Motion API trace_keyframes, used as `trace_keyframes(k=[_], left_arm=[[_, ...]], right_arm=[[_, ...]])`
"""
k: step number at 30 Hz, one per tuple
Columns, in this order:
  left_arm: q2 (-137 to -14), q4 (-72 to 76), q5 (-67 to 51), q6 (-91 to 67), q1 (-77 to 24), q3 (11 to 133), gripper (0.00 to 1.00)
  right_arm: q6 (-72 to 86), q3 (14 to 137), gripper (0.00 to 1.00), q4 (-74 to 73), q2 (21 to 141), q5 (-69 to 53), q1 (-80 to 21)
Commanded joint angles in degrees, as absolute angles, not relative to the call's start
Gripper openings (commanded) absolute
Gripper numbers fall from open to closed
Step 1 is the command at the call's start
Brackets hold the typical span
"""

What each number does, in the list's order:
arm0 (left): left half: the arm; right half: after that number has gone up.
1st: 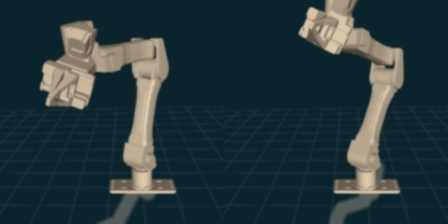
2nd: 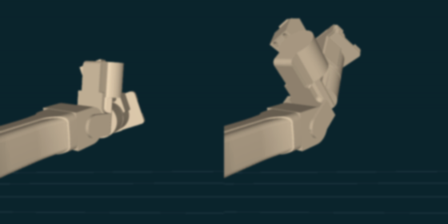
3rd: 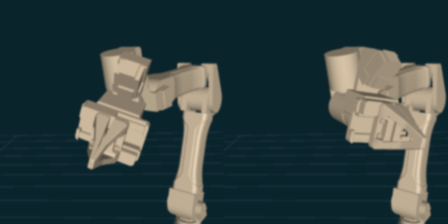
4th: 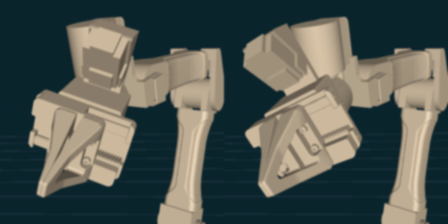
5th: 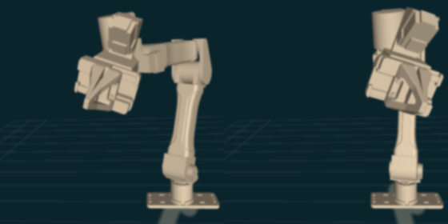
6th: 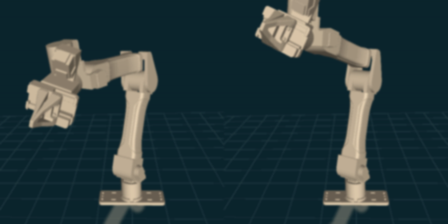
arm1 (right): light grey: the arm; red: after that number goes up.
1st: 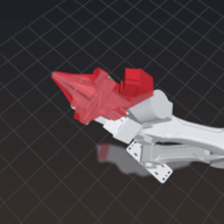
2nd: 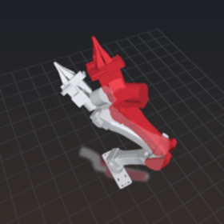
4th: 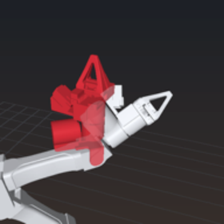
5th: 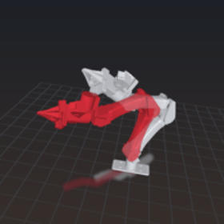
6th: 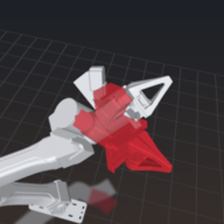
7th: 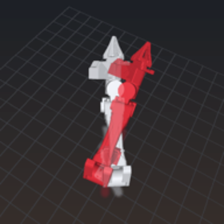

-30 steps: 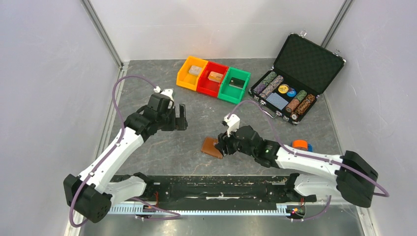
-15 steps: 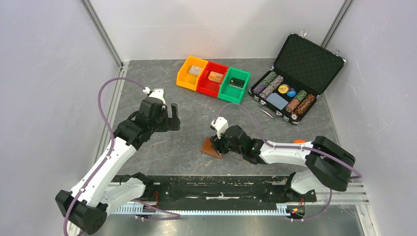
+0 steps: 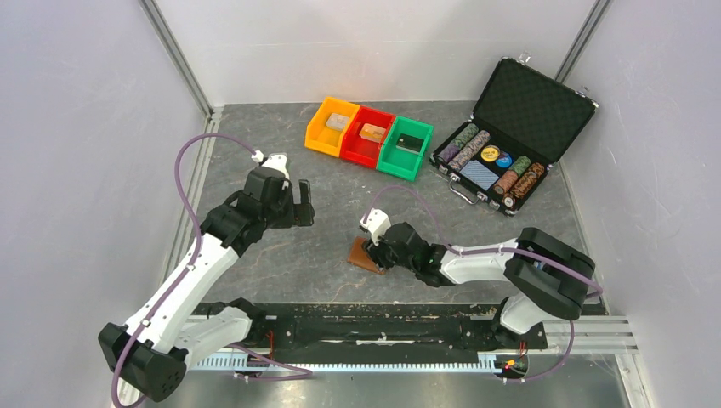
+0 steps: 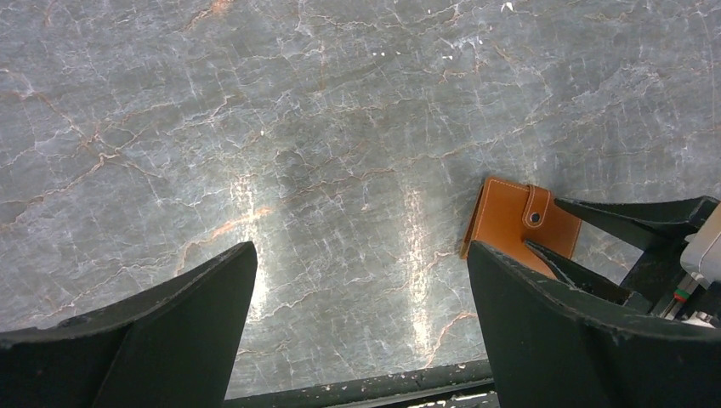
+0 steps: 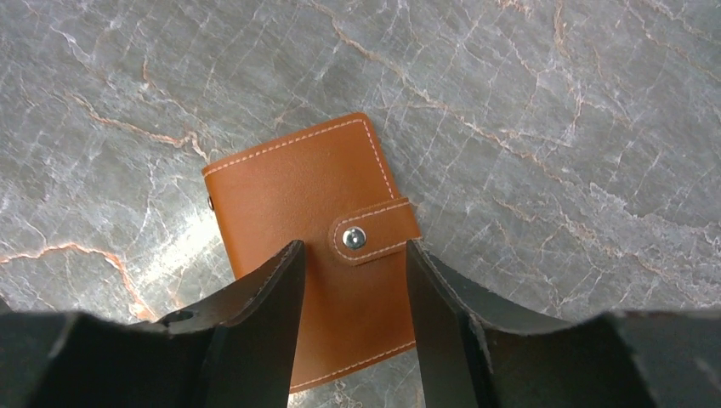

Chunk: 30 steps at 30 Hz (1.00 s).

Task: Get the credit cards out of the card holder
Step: Open the card holder at the center of the board.

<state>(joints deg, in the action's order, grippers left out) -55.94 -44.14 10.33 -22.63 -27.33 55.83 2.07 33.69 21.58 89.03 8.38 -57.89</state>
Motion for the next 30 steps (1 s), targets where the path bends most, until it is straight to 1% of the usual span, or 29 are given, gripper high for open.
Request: trace_keyframes(k=[1, 2, 7, 14, 18, 21, 22, 23, 24, 26, 30], left_arm=[[-56.0, -42.3, 10.0, -19.3, -27.2, 55.6, 1.0], [-55.9, -42.3, 10.0, -19.3, -27.2, 55.6, 1.0], [-55.8, -42.0, 9.2, -19.3, -27.1, 55.6, 1.0], [-56.6, -42.0, 8.2, -19.5, -27.1, 55.6, 1.0], [-56.4, -41.9, 7.6, -20.2, -27.1, 55.5, 1.0], [-56.3, -41.6, 7.3, -20.5, -27.1, 55.3, 1.0], [-56.3, -41.6, 7.4, -20.5, -27.1, 55.3, 1.0], [-56.3, -41.6, 7.6, -20.5, -27.1, 55.3, 1.0], [-56.2, -41.6, 7.9, -20.4, -27.1, 55.5, 1.0], [-55.8, -41.6, 8.3, -20.3, -27.1, 55.5, 1.0], [-53.4, -41.0, 9.5, -20.1, -27.1, 55.4, 1.0]], right_arm=[[0.5, 30.5, 0.49, 28.9, 89.3, 11.0, -58.4], [0.5, 30.3, 0.47, 29.1, 89.6, 11.1, -58.4], [2.0, 30.6, 0.31, 27.8, 90.6, 13.8, -58.8], [6.1, 29.5, 0.0, 27.8, 88.9, 15.7, -59.0], [10.3, 29.7, 0.0, 27.2, 87.3, 14.3, -59.0], [12.0, 30.5, 0.0, 26.0, 84.8, 11.2, -59.0], [11.2, 30.5, 0.02, 26.4, 83.7, 9.7, -59.0], [10.2, 30.8, 0.07, 26.4, 82.9, 8.9, -59.0], [9.0, 31.3, 0.14, 25.8, 82.4, 8.7, -58.9], [5.7, 33.4, 0.24, 23.3, 82.5, 9.5, -59.0], [-0.3, 38.3, 0.37, 18.3, 86.4, 10.0, -58.7]])
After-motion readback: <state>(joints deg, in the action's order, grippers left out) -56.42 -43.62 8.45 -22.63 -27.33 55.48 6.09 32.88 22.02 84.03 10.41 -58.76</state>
